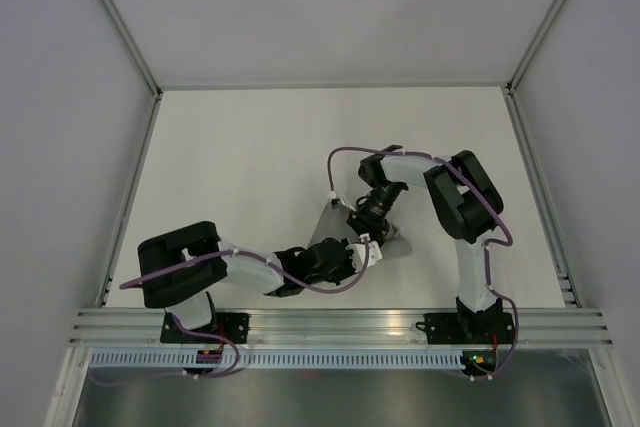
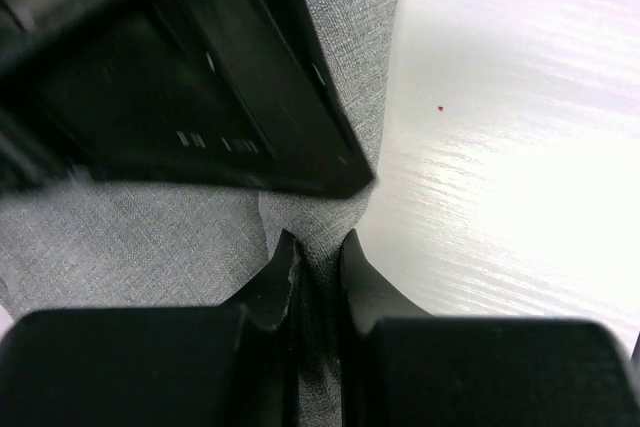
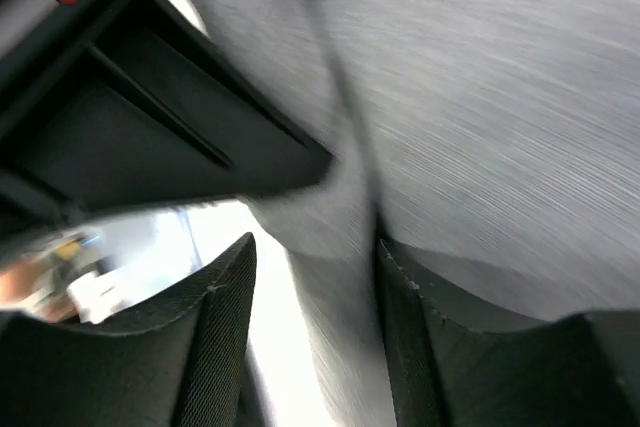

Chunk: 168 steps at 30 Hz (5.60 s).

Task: Fold the napkin, place the utensils inside, and roll it up
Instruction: Roll the napkin with the utensil

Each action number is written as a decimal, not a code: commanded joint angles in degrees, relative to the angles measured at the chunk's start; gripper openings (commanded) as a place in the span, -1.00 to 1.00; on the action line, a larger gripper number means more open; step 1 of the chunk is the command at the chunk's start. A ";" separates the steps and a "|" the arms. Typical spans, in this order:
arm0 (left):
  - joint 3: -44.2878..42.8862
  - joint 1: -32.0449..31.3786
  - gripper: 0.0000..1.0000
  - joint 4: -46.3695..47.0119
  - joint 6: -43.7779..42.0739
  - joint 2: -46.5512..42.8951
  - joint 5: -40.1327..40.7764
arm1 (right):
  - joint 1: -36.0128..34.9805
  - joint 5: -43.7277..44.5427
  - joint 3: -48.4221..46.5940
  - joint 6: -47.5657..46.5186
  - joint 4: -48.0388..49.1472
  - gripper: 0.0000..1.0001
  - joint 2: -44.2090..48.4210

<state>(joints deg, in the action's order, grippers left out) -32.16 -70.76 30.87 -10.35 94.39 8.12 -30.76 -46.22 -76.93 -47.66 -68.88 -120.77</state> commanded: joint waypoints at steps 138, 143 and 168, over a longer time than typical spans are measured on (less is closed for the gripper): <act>-3.17 -3.15 -0.31 -10.56 -6.35 3.43 6.13 | 1.32 16.51 -1.82 -0.68 9.47 -0.71 -12.47; -5.19 -3.07 -0.87 -14.08 -3.54 5.80 3.31 | 2.02 15.37 -1.39 -1.91 9.20 -0.57 -11.34; -6.77 12.04 -0.95 -18.03 9.73 7.82 -30.43 | 21.88 -2.83 16.16 0.47 26.95 0.26 30.23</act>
<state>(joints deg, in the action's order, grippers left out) -39.79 -61.08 23.79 -6.59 97.84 -11.64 -9.78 -45.06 -65.45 -43.77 -45.08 -94.52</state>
